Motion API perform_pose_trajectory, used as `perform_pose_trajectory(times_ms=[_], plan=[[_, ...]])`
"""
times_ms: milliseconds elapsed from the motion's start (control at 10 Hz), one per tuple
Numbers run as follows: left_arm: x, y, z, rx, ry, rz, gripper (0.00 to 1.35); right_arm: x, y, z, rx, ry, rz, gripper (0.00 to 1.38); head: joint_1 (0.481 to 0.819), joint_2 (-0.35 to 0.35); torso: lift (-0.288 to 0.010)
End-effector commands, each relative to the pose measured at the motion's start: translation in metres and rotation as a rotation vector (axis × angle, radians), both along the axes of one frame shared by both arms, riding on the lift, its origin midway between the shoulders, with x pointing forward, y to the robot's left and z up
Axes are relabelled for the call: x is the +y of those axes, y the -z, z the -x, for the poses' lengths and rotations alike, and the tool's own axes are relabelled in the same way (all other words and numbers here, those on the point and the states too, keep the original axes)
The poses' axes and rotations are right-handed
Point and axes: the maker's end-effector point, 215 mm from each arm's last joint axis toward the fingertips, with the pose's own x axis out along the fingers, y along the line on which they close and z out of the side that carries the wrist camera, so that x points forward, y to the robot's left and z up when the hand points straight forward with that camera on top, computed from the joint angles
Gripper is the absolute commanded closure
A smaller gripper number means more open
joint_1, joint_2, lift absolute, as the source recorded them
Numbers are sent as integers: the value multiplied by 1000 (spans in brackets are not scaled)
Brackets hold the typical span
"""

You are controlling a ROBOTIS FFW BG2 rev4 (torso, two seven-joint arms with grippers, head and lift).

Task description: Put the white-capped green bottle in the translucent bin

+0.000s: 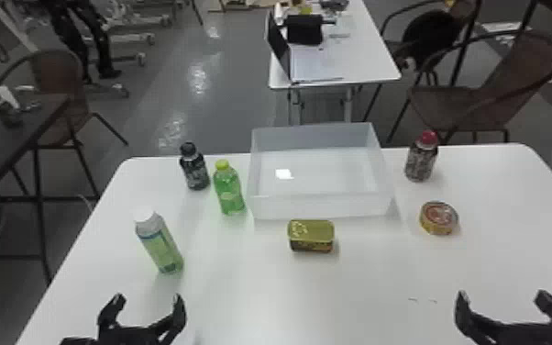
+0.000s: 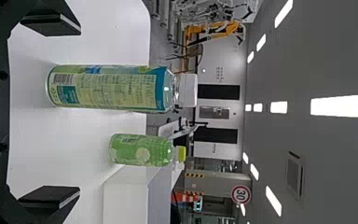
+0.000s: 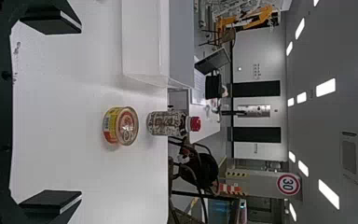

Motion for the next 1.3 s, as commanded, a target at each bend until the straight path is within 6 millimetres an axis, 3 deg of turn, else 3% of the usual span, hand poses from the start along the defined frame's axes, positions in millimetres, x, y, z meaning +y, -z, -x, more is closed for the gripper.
perform_pose_trajectory(times_ms=[0,500,1200], plan=[[0,1,0,0,-4,7,99,0,0,0,-1,0,0,51,695,141,-70],[3,6,-1,13,-11,12,99,0,0,0,-1,0,1,51,695,144,-70],[7,19,-50,18,-30,57,99,1,-4,-6,-12,6,-11,51,695,145,-70]])
